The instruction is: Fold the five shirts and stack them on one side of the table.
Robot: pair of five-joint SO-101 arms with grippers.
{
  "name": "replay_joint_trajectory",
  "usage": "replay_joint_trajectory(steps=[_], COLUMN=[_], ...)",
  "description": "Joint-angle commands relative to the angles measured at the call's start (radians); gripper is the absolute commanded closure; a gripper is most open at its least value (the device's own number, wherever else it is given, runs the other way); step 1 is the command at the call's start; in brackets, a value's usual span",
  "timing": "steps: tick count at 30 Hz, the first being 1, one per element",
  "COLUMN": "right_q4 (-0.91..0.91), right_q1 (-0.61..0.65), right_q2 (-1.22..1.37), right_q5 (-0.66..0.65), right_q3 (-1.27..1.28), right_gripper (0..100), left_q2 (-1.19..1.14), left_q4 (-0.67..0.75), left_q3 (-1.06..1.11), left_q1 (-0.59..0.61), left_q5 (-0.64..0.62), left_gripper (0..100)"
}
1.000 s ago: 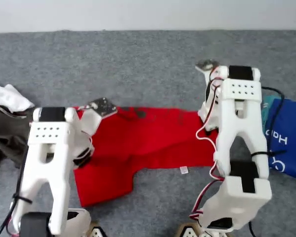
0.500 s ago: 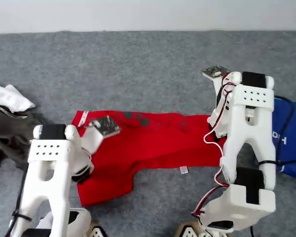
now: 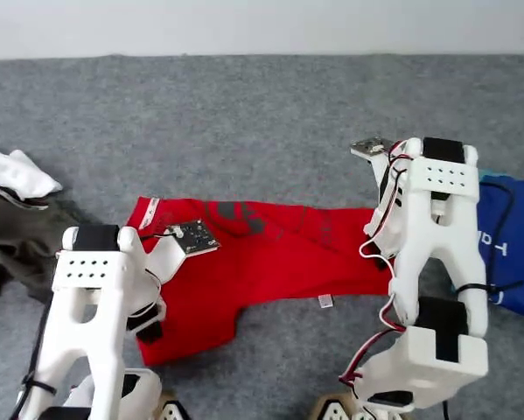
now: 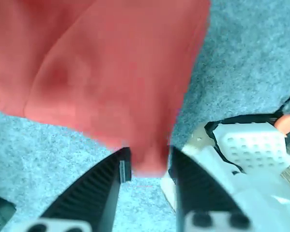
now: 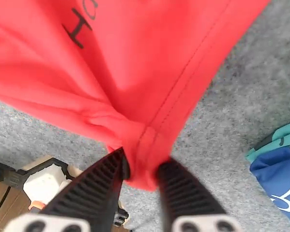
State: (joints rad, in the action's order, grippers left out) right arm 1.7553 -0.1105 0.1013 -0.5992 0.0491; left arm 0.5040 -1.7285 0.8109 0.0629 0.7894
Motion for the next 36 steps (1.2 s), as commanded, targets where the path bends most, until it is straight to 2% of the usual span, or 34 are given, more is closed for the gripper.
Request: replay_joint_trajectory(steps=[1,4,6,10,14,21,25,30,36], right_q4=[0.038,0.038,0.038,0.038,0.036,-0.099,-0.193,-0.302,-0.469], right_q1=[-0.015,-0.007,-0.004,-0.001,0.008,0.077,0.099,0.108,0.076], right_q2=[-0.062,-0.062,-0.064,-0.064,-0.053,0.035,0.133,0.272,0.381], right_q5=[-0.009,-0.006,-0.005,-0.003,0.014,0.222,0.287,0.296,0.288], right_q3=[-0.011,-0.011,-0.014,-0.091,-0.204,-0.221,-0.221,-0.221,-0.222], right_gripper=[73.1,61.6,61.8,67.3,77.0,99.7,99.1,98.9,98.9], left_q2=[0.029,0.029,0.029,0.029,0.026,-0.028,-0.201,-0.422,-0.671], left_q4=[-0.026,-0.026,-0.025,0.003,0.098,0.397,0.48,0.555,0.549], left_q3=[-0.05,-0.084,-0.105,-0.205,-0.318,-0.338,-0.348,-0.409,-0.519], left_q1=[-0.005,0.003,0.003,0.003,0.003,0.0,0.003,0.003,0.005], left_q5=[-0.063,-0.104,-0.121,-0.184,-0.321,-0.48,-0.491,-0.491,-0.485], left_gripper=[80,79,79,79,80,97,98,98,98])
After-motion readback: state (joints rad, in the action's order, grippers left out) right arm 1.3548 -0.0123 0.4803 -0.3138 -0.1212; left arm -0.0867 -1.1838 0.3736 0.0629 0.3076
